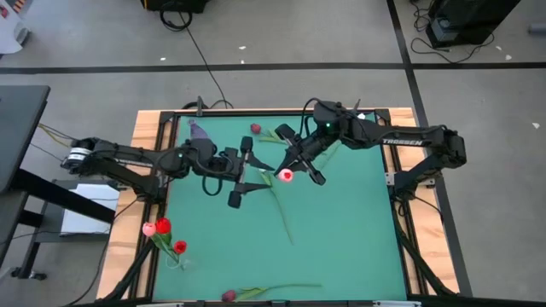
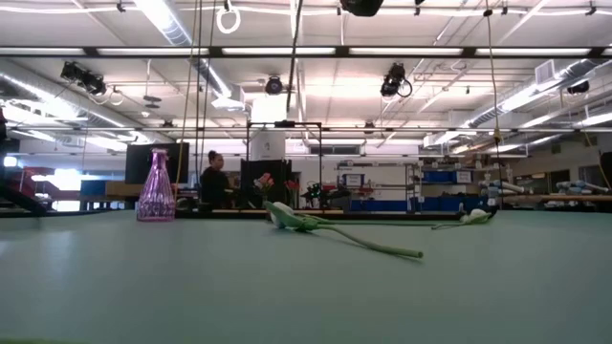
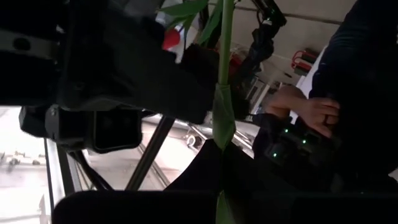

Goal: Sort flowers into vase by color
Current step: Put the pink flower into the transparent vase

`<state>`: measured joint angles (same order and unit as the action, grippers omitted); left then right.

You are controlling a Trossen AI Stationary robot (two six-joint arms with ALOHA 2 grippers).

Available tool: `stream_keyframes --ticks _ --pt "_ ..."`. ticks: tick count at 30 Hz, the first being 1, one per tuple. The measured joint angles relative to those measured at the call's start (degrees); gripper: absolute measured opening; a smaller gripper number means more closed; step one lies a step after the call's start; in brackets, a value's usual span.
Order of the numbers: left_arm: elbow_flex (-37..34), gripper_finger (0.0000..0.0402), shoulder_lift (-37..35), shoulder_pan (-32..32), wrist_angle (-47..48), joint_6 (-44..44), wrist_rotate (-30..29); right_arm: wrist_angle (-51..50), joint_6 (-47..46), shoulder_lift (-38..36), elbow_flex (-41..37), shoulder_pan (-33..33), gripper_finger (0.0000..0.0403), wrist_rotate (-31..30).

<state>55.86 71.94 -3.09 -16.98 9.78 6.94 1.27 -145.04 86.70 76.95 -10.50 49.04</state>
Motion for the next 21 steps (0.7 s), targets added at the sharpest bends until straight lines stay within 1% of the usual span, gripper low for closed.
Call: stream_keyframes --ticks 4,6,11,15,21 --pt "0.00 0.0208 0.44 0.00 0.02 -0.20 -1.48 2.92 -0.07 1.62 0.00 -0.25 0.0023 1.81" --pt "0.00 0.0195 0.44 0.06 0.76 -0.20 -2.71 4.38 -0.26 2.56 0.00 -0.25 0.0026 2.98" --pt "0.00 0.0153 0.45 0.37 2.99 -0.20 -3.06 6.46 -0.28 3.36 0.00 -0.44 0.0028 3.47" --pt "0.00 0.0106 0.44 0.35 4.82 -0.06 -3.06 8.06 -0.29 3.34 -0.02 -0.64 0.0028 3.36" --pt "0.00 0.0019 0.04 0.35 5.52 2.42 -3.25 8.44 1.32 3.31 -0.02 -0.58 0.0032 3.65"
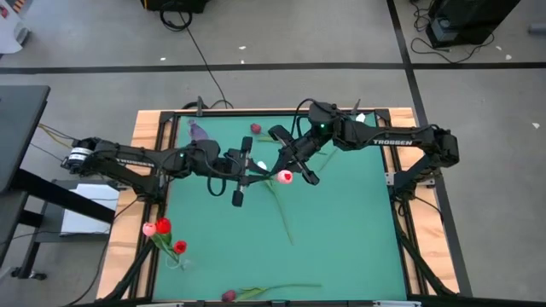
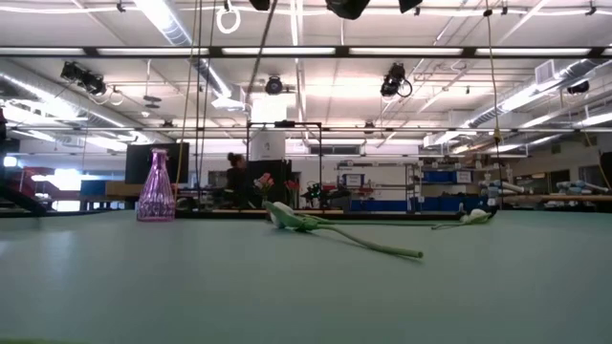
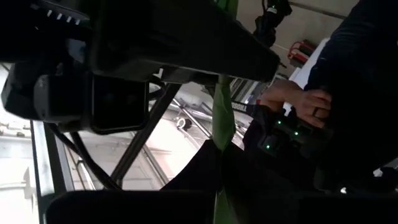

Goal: Sort flowers into vase by color
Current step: Put the pink flower into the transparent vase

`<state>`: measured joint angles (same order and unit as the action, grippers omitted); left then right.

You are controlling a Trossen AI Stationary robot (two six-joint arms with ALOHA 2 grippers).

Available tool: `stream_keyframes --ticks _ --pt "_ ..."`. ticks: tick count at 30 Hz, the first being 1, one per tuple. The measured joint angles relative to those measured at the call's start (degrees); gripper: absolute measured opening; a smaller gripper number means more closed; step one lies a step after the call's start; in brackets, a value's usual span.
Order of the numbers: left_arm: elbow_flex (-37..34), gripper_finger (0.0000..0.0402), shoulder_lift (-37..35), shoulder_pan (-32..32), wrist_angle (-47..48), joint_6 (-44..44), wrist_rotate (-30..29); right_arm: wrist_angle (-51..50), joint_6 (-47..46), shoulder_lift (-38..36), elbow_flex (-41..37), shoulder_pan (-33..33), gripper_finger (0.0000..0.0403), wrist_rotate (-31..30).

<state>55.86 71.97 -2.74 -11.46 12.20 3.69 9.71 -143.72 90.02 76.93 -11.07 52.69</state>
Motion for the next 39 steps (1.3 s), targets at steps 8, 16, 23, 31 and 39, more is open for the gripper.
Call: stream_keyframes --ticks 8,16,23,31,39 --pt "0.04 0.0007 -0.82 0.00 2.02 3.03 0.01 1.69 3.94 0.00 0.00 0.17 0.0079 0.97" --pt "0.04 0.0006 -0.80 -0.11 7.39 6.26 -0.01 7.85 4.10 0.00 0.00 -0.38 0.0174 -1.90" --pt "0.00 0.0005 -7.12 0.96 9.86 4.19 0.06 14.57 23.94 -0.02 0.00 -0.52 0.0202 -2.50" --pt "0.00 0.0004 -15.81 4.41 12.51 -1.56 0.52 16.01 52.98 -0.02 0.00 0.70 0.0202 -5.76" --pt "0.01 0.0004 -20.49 4.89 12.14 -14.50 0.73 16.45 91.23 -0.02 0.00 2.93 0.0201 -21.49"
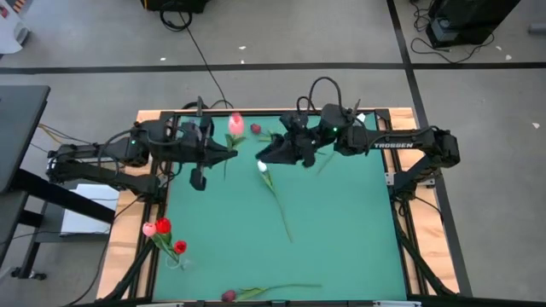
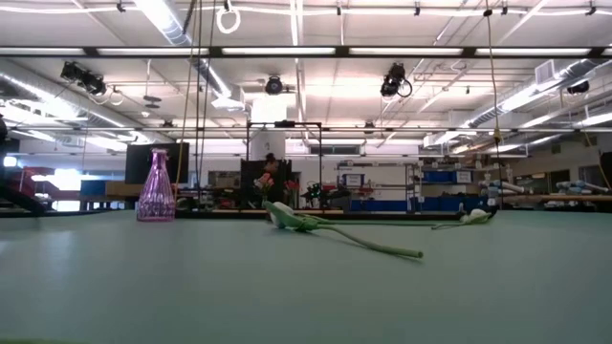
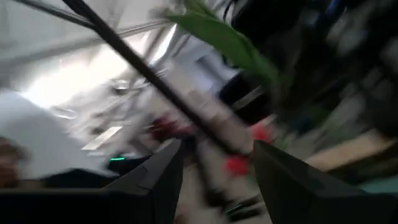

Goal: Sort flowers into vase by color
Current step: Put the pink flower into the transparent vase

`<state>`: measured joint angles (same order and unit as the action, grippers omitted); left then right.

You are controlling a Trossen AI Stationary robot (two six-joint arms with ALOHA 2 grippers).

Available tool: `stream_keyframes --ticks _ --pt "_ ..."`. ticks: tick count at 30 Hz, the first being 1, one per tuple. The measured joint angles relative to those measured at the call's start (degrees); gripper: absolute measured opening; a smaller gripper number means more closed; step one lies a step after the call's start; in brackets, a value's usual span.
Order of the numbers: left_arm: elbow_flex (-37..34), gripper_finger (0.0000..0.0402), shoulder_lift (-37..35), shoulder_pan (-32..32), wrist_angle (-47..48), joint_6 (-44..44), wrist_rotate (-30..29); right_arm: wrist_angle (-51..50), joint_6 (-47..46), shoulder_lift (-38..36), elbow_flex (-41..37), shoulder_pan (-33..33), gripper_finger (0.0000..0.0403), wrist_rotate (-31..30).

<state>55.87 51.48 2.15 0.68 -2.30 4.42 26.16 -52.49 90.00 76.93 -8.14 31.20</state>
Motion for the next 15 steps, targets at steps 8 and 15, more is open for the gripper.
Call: stream_keyframes --ticks 8,15 --pt "-0.01 0.0004 0.33 -0.10 -0.04 -9.86 -0.02 -0.35 28.22 0.12 0.00 3.76 0.0201 -19.68" --pt "0.03 0.0005 3.67 -0.08 0.14 -11.60 -0.38 2.03 36.19 3.61 0.00 5.09 0.0201 -25.63"
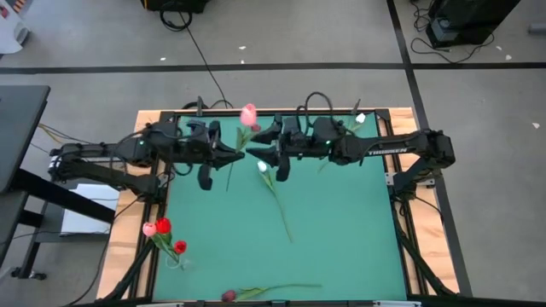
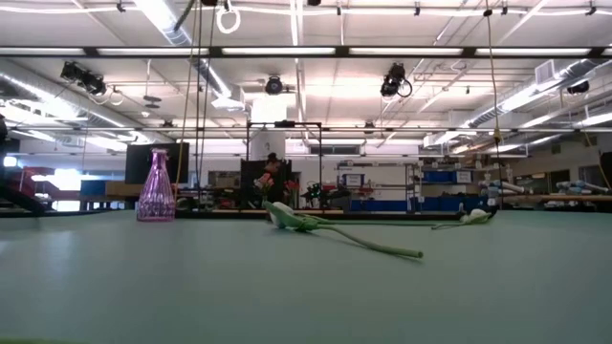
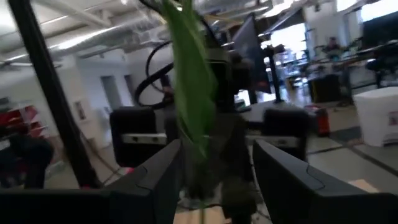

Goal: Sort flowers into vase by color
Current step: Put the pink flower into the transparent vase

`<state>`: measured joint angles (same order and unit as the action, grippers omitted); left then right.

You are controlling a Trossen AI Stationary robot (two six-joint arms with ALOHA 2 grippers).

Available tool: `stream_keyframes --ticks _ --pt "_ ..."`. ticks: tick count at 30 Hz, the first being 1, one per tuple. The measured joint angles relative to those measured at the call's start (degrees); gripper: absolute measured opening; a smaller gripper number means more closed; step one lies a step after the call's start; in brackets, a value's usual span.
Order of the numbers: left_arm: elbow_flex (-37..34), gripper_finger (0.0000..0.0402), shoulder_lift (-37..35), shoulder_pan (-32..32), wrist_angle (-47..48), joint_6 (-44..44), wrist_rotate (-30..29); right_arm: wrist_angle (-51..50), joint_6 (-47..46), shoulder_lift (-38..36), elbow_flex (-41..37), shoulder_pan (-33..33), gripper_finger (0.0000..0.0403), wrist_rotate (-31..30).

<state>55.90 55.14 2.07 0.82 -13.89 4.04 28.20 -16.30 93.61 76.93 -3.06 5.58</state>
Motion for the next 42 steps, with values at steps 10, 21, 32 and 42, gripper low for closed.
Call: stream_keyframes --ticks 10,21,32,42 --pt "-0.06 0.0007 2.65 -0.03 -0.17 0.74 -0.20 3.19 -1.08 2.81 0.02 0.23 0.0162 -2.00" --pt "-0.06 0.0045 2.59 -0.03 8.16 -0.21 -0.32 -19.78 0.15 2.92 7.72 -0.13 0.0016 0.34" --pt "-0.06 0.0111 2.55 -0.03 6.91 0.14 0.94 -40.46 8.69 5.54 20.26 -0.04 0.0012 3.27" --pt "-0.04 0.0037 2.55 0.03 6.43 3.45 0.58 -40.22 8.54 5.79 20.28 -0.01 0.0023 4.14"
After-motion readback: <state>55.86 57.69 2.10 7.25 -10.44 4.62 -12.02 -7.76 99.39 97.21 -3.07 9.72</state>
